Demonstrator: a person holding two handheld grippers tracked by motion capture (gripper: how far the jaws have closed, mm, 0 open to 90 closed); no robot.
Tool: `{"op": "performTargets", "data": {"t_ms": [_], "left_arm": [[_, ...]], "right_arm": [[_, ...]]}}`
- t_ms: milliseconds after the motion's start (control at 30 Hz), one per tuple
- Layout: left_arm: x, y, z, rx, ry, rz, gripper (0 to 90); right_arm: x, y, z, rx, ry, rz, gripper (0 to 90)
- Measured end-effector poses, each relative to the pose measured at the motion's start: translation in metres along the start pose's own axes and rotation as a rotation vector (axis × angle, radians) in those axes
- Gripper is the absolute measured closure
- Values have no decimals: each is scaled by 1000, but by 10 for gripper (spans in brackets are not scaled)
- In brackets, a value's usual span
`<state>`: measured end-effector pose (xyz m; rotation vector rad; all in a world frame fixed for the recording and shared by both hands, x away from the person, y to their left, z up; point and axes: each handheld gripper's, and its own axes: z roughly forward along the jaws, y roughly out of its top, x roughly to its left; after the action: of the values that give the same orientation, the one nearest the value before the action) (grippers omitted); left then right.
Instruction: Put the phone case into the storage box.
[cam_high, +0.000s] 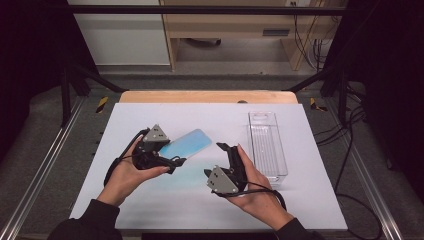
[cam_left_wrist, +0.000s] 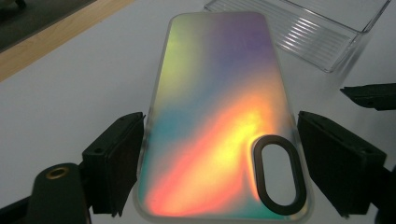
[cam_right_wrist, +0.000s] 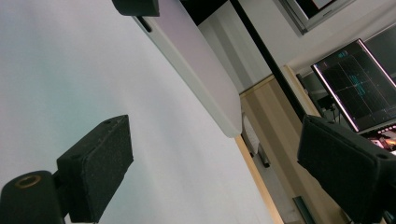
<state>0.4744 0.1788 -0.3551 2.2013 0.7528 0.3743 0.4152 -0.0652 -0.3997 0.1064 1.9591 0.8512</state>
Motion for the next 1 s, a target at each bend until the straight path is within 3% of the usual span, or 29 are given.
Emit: {"op": "performTargets", "data": {"t_ms": [400,567,667,800,833,1000], "left_arm": [[0,10,4,22,-13,5,170],[-1,14,6,29,-20,15,170],[-2,15,7,44,-15,31,170],[-2,18,6,42,-18,32,170],[-2,18,6,42,-19,30,170],[-2,19,6,49,-22,28,170]], "right_arm": [[10,7,14,-5,7,-50,144],[11,11,21,-6,8,-97,185],[13,16,26,-5,-4,-158,268],[16,19,30,-3,-1,-181,335],[15,19,32,-9,-3,-213,354],[20,21,33,-9,-22,-228,471]]}}
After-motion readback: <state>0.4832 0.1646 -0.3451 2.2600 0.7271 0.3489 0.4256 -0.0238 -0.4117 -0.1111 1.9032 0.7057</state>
